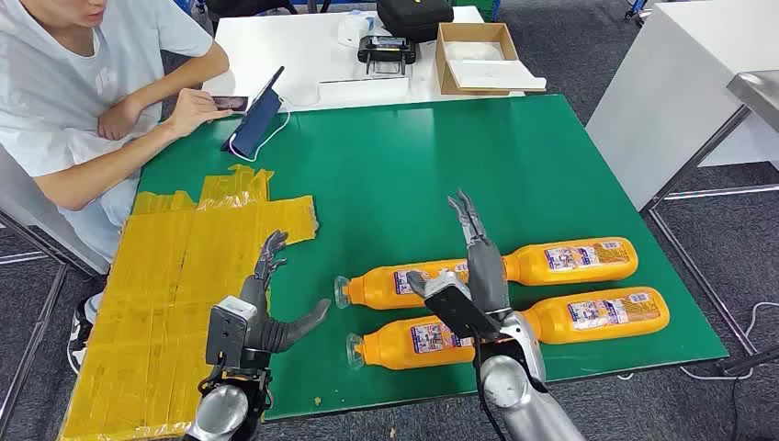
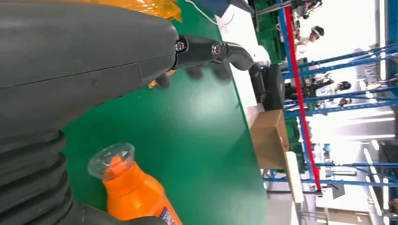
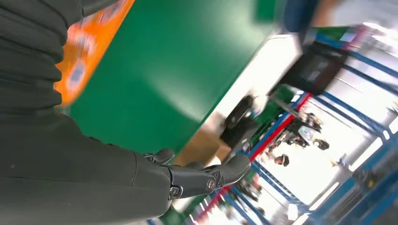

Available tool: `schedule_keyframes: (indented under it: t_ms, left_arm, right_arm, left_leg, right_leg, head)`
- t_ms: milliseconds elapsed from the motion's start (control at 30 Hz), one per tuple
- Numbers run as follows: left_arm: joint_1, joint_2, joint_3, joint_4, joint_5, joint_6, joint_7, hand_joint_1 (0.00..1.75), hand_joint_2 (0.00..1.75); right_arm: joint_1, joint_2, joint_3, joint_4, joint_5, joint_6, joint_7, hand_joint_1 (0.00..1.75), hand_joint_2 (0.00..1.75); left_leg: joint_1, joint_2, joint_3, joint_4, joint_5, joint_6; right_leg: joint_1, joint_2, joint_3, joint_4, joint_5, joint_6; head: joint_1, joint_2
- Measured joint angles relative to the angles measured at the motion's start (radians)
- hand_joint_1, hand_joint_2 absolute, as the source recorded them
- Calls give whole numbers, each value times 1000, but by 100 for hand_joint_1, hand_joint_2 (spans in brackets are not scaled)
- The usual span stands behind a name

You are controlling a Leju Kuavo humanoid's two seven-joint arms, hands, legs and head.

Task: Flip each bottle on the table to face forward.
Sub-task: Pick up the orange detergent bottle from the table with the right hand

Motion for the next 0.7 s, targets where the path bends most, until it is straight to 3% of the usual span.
schedule_keyframes:
  t_ms: [367, 533, 700]
  left_arm:
    - [5, -2, 27, -20, -16, -34, 16, 0, 175]
    - [3, -11, 36, -20, -21, -54, 19, 0, 175]
    - [0, -16, 41, -20, -21, -59, 20, 0, 175]
  right_arm:
    - [-114, -78, 74, 60, 202, 114, 56, 0, 175]
    - [-164, -97, 121, 121, 206, 212, 34, 0, 175]
    - [-199, -111, 161, 181, 195, 252, 23, 0, 175]
  left_leg:
    - [0, 0, 0, 0, 0, 0]
    - [0, 0, 0, 0, 0, 0]
    - [0, 0, -1, 0, 0, 0]
  right_leg:
    - [0, 0, 0, 0, 0, 0]
    - [0, 0, -1, 0, 0, 0]
    - [0, 0, -1, 0, 0, 0]
  head:
    - [0, 0]
    - [0, 0]
    - [0, 0]
